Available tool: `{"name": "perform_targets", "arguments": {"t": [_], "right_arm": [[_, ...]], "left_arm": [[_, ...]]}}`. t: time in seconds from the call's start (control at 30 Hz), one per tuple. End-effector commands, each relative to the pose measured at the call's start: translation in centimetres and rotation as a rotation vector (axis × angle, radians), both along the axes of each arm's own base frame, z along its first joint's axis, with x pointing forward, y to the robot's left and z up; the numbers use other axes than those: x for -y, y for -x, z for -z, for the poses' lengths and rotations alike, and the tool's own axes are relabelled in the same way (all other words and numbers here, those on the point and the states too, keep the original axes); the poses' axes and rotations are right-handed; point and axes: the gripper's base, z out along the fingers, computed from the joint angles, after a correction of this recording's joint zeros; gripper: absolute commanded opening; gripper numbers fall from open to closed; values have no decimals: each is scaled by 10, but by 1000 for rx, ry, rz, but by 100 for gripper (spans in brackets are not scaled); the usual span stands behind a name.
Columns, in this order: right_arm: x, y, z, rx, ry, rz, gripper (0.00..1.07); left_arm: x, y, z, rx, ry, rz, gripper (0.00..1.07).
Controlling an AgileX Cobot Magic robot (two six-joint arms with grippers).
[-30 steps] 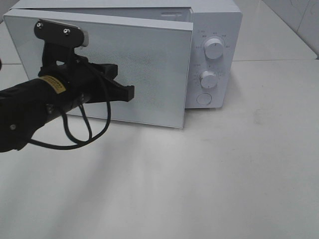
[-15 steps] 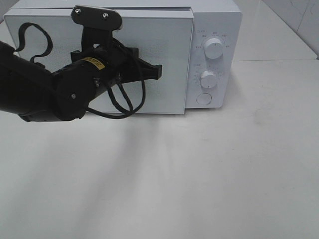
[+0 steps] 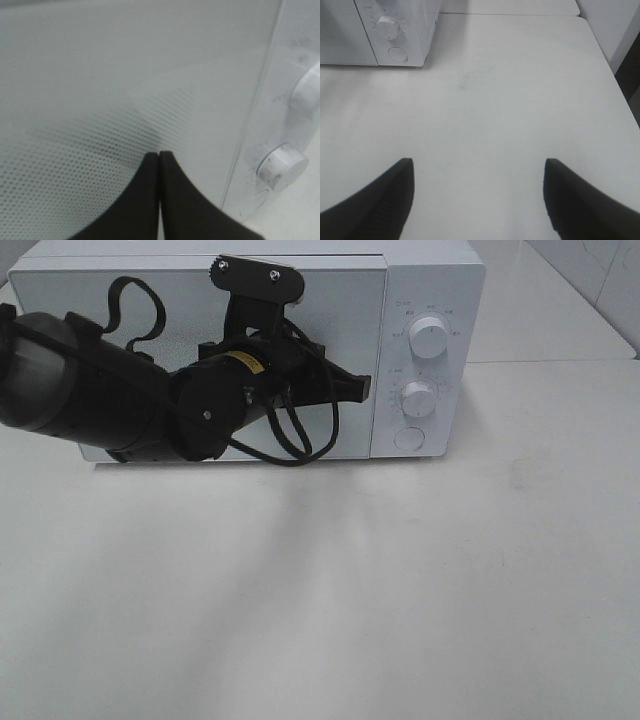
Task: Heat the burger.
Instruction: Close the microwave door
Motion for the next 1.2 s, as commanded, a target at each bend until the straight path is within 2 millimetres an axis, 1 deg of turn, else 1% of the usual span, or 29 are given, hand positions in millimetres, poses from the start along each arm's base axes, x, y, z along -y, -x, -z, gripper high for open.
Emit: {"name": "perform_targets", "arguments": {"t": [0.03, 0.1, 0.2, 0.27, 0.3, 0.33, 0.4, 0.43, 0.53, 0.57, 0.63, 0.67, 0.73, 0.77, 0.8, 0.83, 0.87, 0.9, 0.93, 0.97, 1.0, 1.03, 1.07, 1.1, 1.13, 1.17, 1.2], "right_arm": [[0, 4, 0, 39, -1, 6, 71], [0, 4, 0, 39, -1, 6, 71], [0, 4, 0, 39, -1, 6, 71], [0, 4, 0, 39, -1, 6, 71], [0, 4, 0, 39, -1, 6, 71], [0, 4, 0, 39, -1, 6, 71], [0, 4, 0, 39, -1, 6, 71], [0, 4, 0, 39, -1, 6, 71], [0, 4, 0, 39, -1, 6, 71], [0, 4, 0, 39, -1, 6, 71], [0, 4, 0, 39, -1, 6, 71], [0, 4, 0, 39, -1, 6, 71], [0, 4, 0, 39, -1, 6, 71], [0, 4, 0, 39, -1, 6, 71], [0, 4, 0, 39, -1, 6, 71], [0, 4, 0, 39, -1, 6, 71], [0, 4, 0, 39, -1, 6, 71], [0, 4, 0, 39, -1, 6, 71], [0, 4, 0, 39, -1, 6, 71], [0, 4, 0, 39, -1, 6, 71], [0, 4, 0, 39, -1, 6, 71], [0, 4, 0, 39, -1, 6, 71], [0, 4, 0, 39, -1, 6, 71], [0, 4, 0, 39, -1, 6, 71], [0, 4, 0, 39, -1, 6, 71], [0, 4, 0, 39, -1, 6, 71], [0, 4, 0, 39, -1, 6, 71]], "left_arm": [[-8, -16, -14, 72, 68, -84, 0], [-7, -15, -14, 75, 50, -74, 0], [-5, -13, -11, 27, 32, -51, 0], [-4, -8, -9, -53, 8, -14, 0], [-4, -8, -9, -53, 8, -14, 0], [-3, -5, -10, -99, -5, 10, 0], [-3, -3, -11, -121, -11, 22, 0], [-2, 1, -12, -171, -25, 48, 0], [-2, 5, -14, -218, -38, 73, 0], [-2, 10, -18, -260, -48, 99, 0], [-3, 13, -19, -281, -54, 111, 0], [-5, 18, -22, -311, -63, 128, 0], [-5, 22, -22, -322, -68, 136, 0], [-9, 28, -22, -337, -71, 138, 0], [-9, 28, -22, -337, -71, 138, 0], [-12, 37, -24, -353, -66, 139, 1], [-15, 42, -24, -364, -63, 135, 2], [-15, 42, -24, -364, -63, 135, 2], [-20, 52, -22, -413, -62, 139, 7], [-24, 61, -21, -473, -69, 154, 20], [-24, 61, -21, -473, -69, 154, 20], [-25, 65, -22, -497, -77, 168, 28], [-25, 65, -22, -497, -77, 168, 28], [-28, 74, -22, -556, -105, 204, 55], [-29, 78, -21, -584, -119, 222, 69], [-29, 78, -21, -584, -119, 222, 69], [-30, 84, -22, -637, -144, 255, 101]]}}
